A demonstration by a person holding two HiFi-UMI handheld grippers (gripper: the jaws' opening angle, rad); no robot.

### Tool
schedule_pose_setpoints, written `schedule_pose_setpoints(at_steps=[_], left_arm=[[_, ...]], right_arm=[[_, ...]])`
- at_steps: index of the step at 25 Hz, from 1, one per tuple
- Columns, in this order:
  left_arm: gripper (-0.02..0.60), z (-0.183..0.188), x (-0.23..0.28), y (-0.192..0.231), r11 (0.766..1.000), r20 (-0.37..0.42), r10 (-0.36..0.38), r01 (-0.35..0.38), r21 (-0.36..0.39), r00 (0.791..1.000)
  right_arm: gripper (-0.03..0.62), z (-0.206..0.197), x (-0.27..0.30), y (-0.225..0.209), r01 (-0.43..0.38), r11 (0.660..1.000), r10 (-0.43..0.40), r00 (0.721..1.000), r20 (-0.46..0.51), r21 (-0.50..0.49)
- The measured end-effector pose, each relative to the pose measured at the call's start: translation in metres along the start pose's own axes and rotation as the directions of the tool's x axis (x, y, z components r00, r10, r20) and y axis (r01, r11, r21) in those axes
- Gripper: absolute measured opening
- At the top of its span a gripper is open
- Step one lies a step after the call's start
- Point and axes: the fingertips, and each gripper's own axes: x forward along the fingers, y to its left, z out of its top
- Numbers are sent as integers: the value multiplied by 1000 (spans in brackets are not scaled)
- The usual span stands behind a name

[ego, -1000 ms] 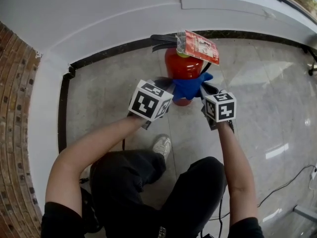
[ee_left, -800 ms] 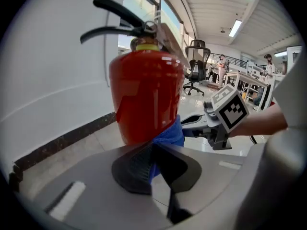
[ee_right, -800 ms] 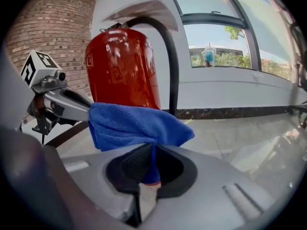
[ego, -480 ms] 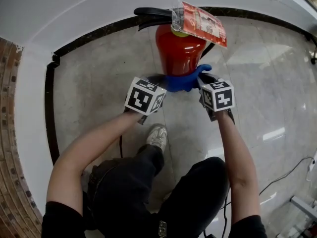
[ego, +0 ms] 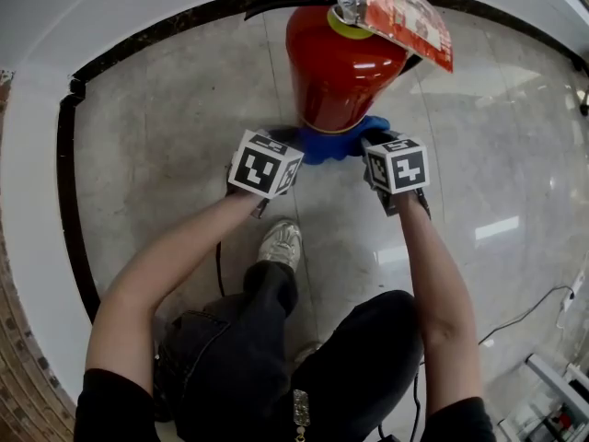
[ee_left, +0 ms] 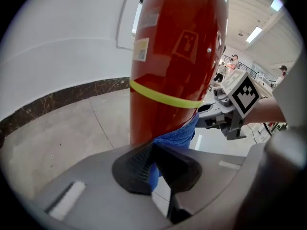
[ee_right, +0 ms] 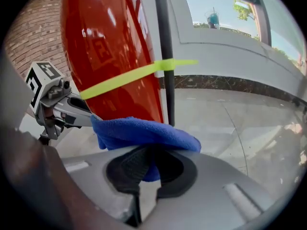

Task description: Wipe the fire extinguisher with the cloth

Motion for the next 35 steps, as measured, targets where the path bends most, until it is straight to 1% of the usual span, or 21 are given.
schedule_pose_setpoints(at_steps=[5,9,13,16,20,22,23,25,27,30,33,35], left_arm=[[12,-21,23,7,1000,-52,-12,11,-18,999],[12,-33,37,11,999,-80,-25,22,-38,997],[12,-48,52,13,998,-116,-38,33,-47,992],[12,-59,62,16,998,-150,-43,35,-58,988],[12,-64,72,15,995,-163,-58,45,-84,985],[12,-64,69,16,995,-164,-53,37,-98,985],[12,-60,65,16,995,-159,-46,32,-93,986],[12,-51,55,14,996,-137,-41,31,-78,990],[12,-38,41,8,997,-108,-39,32,-64,993],[12,-18,12,-10,998,-67,-39,36,-46,997],[12,9,-17,-30,999,-17,-39,39,2,999],[12,31,-37,-41,998,21,-37,36,48,999]], right_arm=[[23,-19,17,-5,4,1000,-3,998,-64,15],[23,-31,31,-8,-9,999,14,994,-105,46],[23,-44,43,-14,2,999,3,988,-154,32],[23,-55,54,-14,-8,999,17,982,-189,52],[23,-54,60,-19,-10,1000,15,981,-193,30],[23,-53,58,-18,-8,997,23,981,-190,80],[23,-51,55,-18,-6,994,26,983,-179,112],[23,-39,44,-16,-24,989,42,992,-121,147],[23,-21,27,-11,-50,990,56,997,-46,131],[23,1,-11,-1,-65,992,61,997,47,103],[23,25,-47,13,-91,992,77,987,143,88],[23,40,-68,28,-123,991,110,974,198,53]])
